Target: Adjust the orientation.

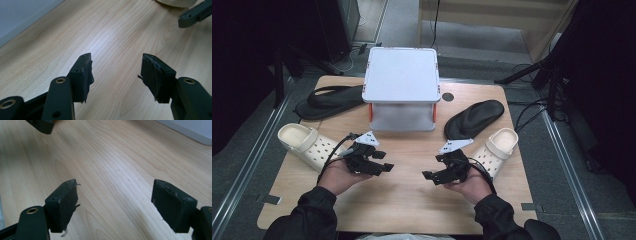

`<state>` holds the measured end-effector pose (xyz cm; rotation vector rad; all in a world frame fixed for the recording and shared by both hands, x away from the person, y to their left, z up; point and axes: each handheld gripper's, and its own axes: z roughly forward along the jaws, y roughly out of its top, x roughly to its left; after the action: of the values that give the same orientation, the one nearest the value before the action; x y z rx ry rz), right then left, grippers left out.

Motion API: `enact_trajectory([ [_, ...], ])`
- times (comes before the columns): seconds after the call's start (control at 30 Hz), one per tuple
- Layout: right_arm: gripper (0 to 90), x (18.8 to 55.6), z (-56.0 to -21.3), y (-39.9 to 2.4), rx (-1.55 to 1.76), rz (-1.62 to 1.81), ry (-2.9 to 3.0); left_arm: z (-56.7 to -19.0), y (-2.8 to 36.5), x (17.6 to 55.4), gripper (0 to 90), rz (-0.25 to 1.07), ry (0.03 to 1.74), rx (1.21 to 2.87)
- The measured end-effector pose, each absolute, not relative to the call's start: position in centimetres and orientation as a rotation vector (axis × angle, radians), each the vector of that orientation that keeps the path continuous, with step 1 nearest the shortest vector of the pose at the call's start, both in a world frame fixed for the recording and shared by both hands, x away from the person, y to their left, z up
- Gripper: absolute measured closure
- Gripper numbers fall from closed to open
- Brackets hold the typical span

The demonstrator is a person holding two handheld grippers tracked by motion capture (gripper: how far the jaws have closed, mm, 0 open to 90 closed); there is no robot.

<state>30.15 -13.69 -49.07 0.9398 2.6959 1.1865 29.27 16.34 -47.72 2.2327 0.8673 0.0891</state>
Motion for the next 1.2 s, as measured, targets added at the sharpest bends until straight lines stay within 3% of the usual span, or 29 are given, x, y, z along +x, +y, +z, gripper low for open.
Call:
enact_trajectory([
  [0.17,25.5,30.5,-49.0,-14.2,0.925,1.205,2.715,-47.8,16.4,29.3,47.0,0.080,0.886,2.234],
  [0.57,39.3,30.6,-48.6,-14.6,0.940,1.202,2.650,-47.8,17.2,29.5,45.4,0.088,0.902,2.223],
  [1.2,39.7,30.6,-48.6,-14.5,0.927,1.172,2.647,-46.9,18.8,29.9,43.2,0.068,0.940,2.212],
])
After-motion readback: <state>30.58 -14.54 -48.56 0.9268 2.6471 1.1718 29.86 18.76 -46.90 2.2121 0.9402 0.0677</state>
